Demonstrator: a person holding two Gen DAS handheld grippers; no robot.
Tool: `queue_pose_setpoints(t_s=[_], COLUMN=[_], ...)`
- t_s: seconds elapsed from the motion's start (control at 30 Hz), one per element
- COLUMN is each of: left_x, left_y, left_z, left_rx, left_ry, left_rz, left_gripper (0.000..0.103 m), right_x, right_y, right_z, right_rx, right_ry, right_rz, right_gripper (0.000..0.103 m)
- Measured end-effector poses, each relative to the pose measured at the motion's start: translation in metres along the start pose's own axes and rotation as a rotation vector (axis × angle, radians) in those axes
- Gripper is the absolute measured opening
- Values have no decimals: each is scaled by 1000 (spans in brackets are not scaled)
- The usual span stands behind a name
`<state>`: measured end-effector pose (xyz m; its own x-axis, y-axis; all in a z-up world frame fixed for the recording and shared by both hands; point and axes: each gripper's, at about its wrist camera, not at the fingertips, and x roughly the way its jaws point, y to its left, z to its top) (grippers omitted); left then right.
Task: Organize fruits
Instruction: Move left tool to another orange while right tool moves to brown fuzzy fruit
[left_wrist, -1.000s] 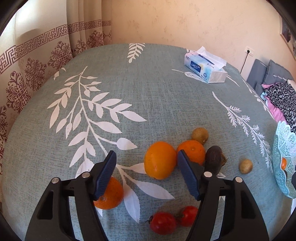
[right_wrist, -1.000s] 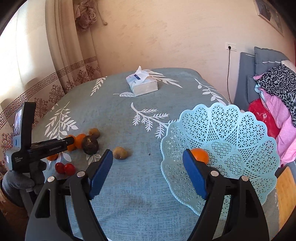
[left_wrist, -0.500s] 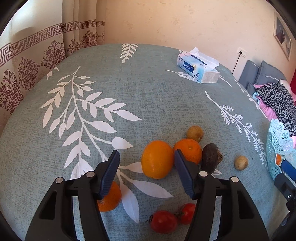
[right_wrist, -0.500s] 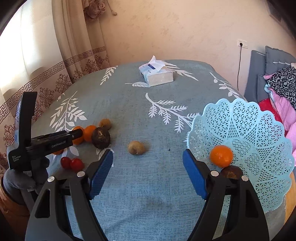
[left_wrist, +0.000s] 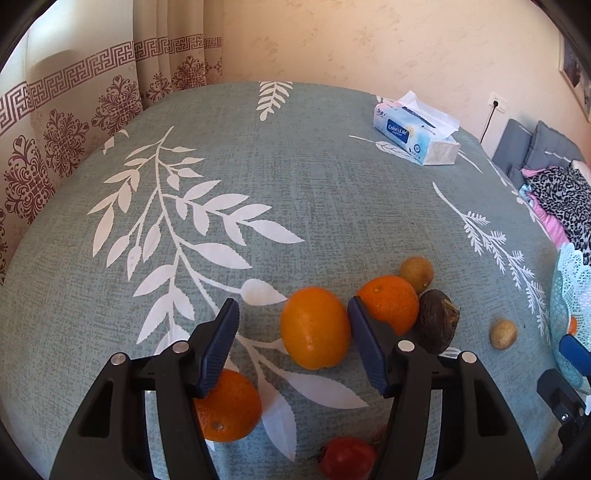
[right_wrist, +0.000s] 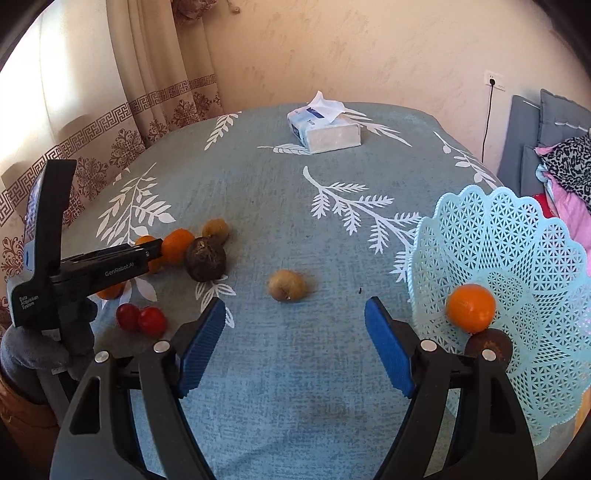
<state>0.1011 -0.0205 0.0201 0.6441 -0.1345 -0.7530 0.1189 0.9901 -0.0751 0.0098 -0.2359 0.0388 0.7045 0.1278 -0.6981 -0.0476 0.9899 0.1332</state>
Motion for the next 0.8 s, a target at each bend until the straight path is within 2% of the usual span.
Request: queue_pose_setpoints(t_s=[0.1,0.13,0.23,0.37,0.47,0.57,0.8], left_x=[-2,-3,-5,-8,-10,-16,-32], left_y=[-3,-5,-6,-2,0,0,4], left_z=[-1,-1,-3,-2,-3,-3,-2], left_rx=[15,22,28,6,-3,-7,-18], left_ry=[-8,-12,-20,-24,-27,-39,-79], left_rz=[-32,-47,-55,-75,-83,-87,-85], left_gripper=[45,37,37,37,37,37,37], right_x=[8,10,18,27,35,40,30], right_y=[2,3,5,8,9,7,14], right_z=[3,4,6,10,14,17,19], right_rx=[-11,-14,-24,-44,-53,-47,-55], right_ry=[13,15,28,39,43,54,7], right_rz=[-4,-8,-20,-30,-48,-61,-87], right_gripper=[79,79,78,70,68,61,61])
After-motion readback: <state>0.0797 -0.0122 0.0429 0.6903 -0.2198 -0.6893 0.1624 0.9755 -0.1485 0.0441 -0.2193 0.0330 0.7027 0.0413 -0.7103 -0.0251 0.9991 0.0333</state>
